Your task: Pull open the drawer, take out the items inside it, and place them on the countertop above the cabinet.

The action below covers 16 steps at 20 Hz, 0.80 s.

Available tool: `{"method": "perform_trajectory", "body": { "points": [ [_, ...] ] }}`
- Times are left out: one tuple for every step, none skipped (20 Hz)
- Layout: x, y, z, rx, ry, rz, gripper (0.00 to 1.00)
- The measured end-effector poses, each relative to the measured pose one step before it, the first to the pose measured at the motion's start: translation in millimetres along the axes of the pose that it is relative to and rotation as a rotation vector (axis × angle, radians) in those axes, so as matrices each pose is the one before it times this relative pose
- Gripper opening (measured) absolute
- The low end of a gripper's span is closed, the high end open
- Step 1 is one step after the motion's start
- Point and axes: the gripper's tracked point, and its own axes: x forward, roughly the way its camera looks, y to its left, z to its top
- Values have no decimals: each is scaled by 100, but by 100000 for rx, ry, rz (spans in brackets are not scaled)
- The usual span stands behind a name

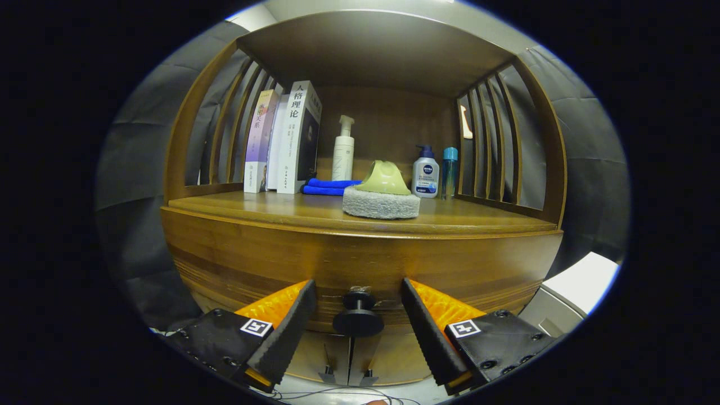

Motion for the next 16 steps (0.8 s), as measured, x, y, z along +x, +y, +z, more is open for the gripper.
{"method": "perform_trajectory", "body": {
  "points": [
    [-26, 90, -63, 171, 657, -10, 98],
    [-127, -103, 32, -980, -350, -195, 98],
    [103, -128, -9, -261, 31, 50, 98],
    [95, 196, 24, 850, -240, 1265, 98],
    [-133, 43, 24, 1606, 498, 1369, 98],
    [-237, -64, 152, 1759, 400, 1237, 98],
    [-359, -242, 520, 905, -944, -220, 98],
    [-523, -255, 678, 344, -1879, -6, 98],
    [-535, -1, 586, 157, -1274, 455, 98],
    [-723, 48, 415, 146, -784, 908, 98],
    [-805, -44, 475, 552, -791, 352, 98],
    [-889, -40, 489, 803, -994, 646, 98],
    [-870, -56, 534, 956, -1132, 356, 98],
    [-881, -41, 542, 582, -983, 772, 98],
    [-852, -115, 528, 25, -846, 583, 98],
    [-818, -254, 490, -444, -703, 277, 98]
  ]
}}
